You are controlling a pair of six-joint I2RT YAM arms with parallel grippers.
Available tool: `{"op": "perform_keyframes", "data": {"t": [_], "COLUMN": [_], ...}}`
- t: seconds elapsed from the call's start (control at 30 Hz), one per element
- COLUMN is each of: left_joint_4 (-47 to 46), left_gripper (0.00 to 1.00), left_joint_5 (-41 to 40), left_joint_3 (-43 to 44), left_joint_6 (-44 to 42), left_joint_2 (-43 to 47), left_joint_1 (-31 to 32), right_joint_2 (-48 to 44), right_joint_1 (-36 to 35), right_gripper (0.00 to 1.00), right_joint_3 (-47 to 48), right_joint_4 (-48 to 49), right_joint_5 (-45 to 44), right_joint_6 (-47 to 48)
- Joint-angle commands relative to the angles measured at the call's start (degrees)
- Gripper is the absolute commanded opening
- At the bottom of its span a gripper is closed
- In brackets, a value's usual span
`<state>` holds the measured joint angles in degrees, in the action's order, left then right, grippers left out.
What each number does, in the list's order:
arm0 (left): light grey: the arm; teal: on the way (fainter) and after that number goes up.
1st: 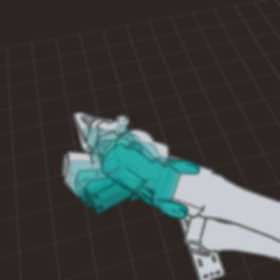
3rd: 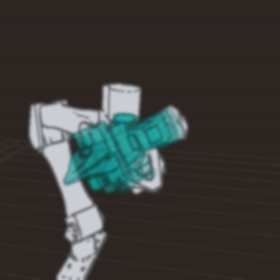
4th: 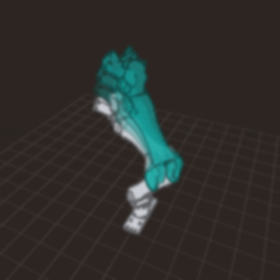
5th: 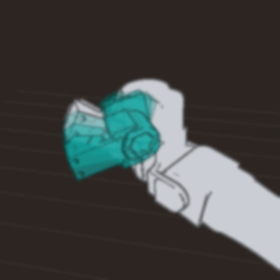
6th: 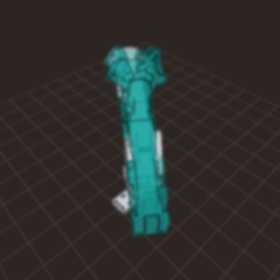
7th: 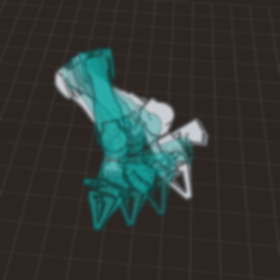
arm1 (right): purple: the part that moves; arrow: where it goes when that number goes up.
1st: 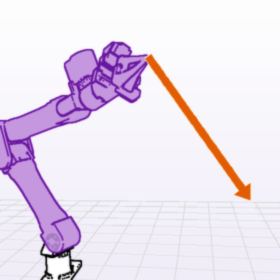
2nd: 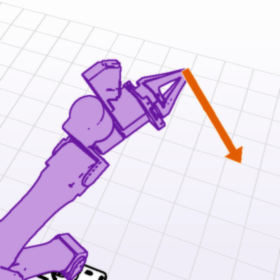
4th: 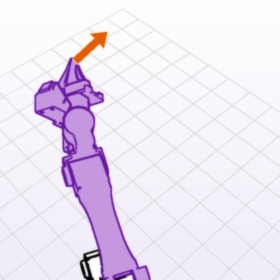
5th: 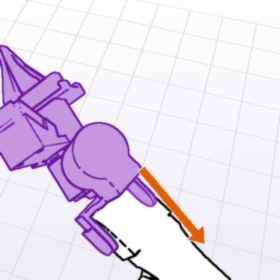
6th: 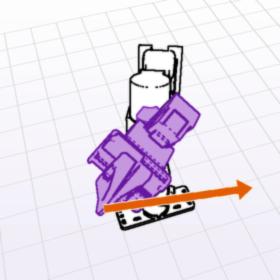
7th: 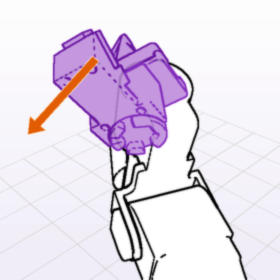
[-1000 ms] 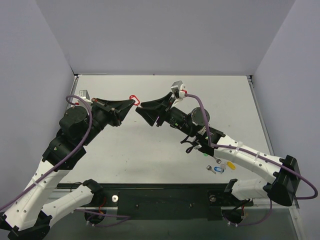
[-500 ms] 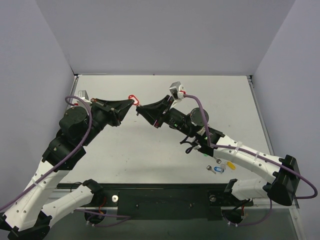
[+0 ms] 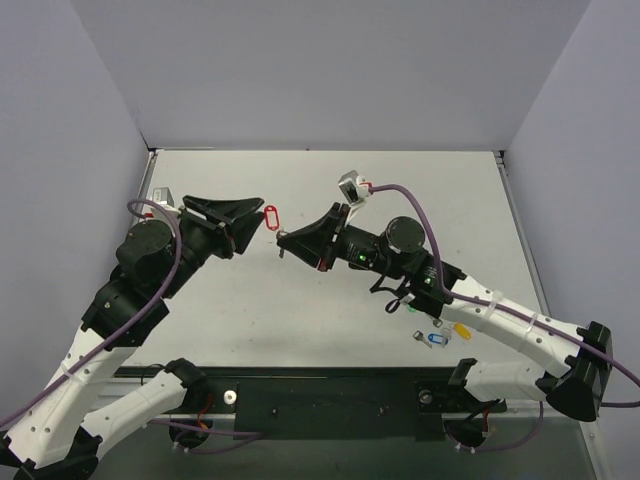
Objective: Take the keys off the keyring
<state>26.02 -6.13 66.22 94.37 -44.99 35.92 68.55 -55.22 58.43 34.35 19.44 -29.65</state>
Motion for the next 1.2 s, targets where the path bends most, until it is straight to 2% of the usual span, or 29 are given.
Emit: {"op": "perform_keyframes", "data": {"t": [0.0, 0.07, 0.17, 0.3, 0.43, 0.63, 0.7, 0.87, 1.07, 1.17], "left_joint_4": [0.25, 1.04, 2.80, 8.07, 12.73, 20.03, 18.46, 6.33, 2.11, -2.27], "left_gripper": [0.54, 0.59, 0.59, 0.59, 0.59, 0.54, 0.54, 0.57, 0.57, 0.56], "left_joint_5": [-0.99, -0.73, -0.20, -0.02, 2.34, 10.69, 14.55, 29.04, 31.70, 35.56], "left_joint_3": [0.23, 0.23, 0.49, 2.94, 8.38, 13.41, 12.02, 6.04, -0.82, -2.75], "left_joint_6": [-0.85, -1.64, -3.39, -9.45, -25.93, -46.17, -50.31, -56.39, -60.70, -61.50], "left_joint_2": [0.61, 0.52, 0.43, 0.26, -1.41, -3.26, -1.95, 1.92, 3.77, 4.03], "left_joint_1": [0.03, 0.03, -0.06, 0.03, -0.06, -0.06, -0.06, 0.03, 0.03, 0.20], "right_joint_2": [-2.37, -2.81, -3.51, -2.29, 0.08, 2.72, 2.90, 1.50, -0.78, -1.84], "right_joint_1": [-0.50, -0.50, -0.41, -0.06, 0.90, 2.05, 2.14, 2.31, 3.62, 5.47], "right_gripper": [0.00, 0.00, 0.00, 0.00, 0.00, 0.00, 0.00, 0.00, 0.00, 0.00], "right_joint_3": [2.12, 2.56, 3.70, 8.71, 13.37, 18.11, 18.21, 16.45, 13.46, 12.50], "right_joint_4": [-5.50, -8.66, -14.12, -28.70, -43.10, -54.19, -55.52, -52.82, -44.29, -42.61], "right_joint_5": [5.86, 6.83, 8.50, 11.22, 16.23, 26.16, 28.18, 31.71, 34.61, 35.23], "right_joint_6": [-3.83, -4.54, -5.15, -5.68, -7.00, -6.21, -6.30, -10.50, -19.29, -22.37]}}
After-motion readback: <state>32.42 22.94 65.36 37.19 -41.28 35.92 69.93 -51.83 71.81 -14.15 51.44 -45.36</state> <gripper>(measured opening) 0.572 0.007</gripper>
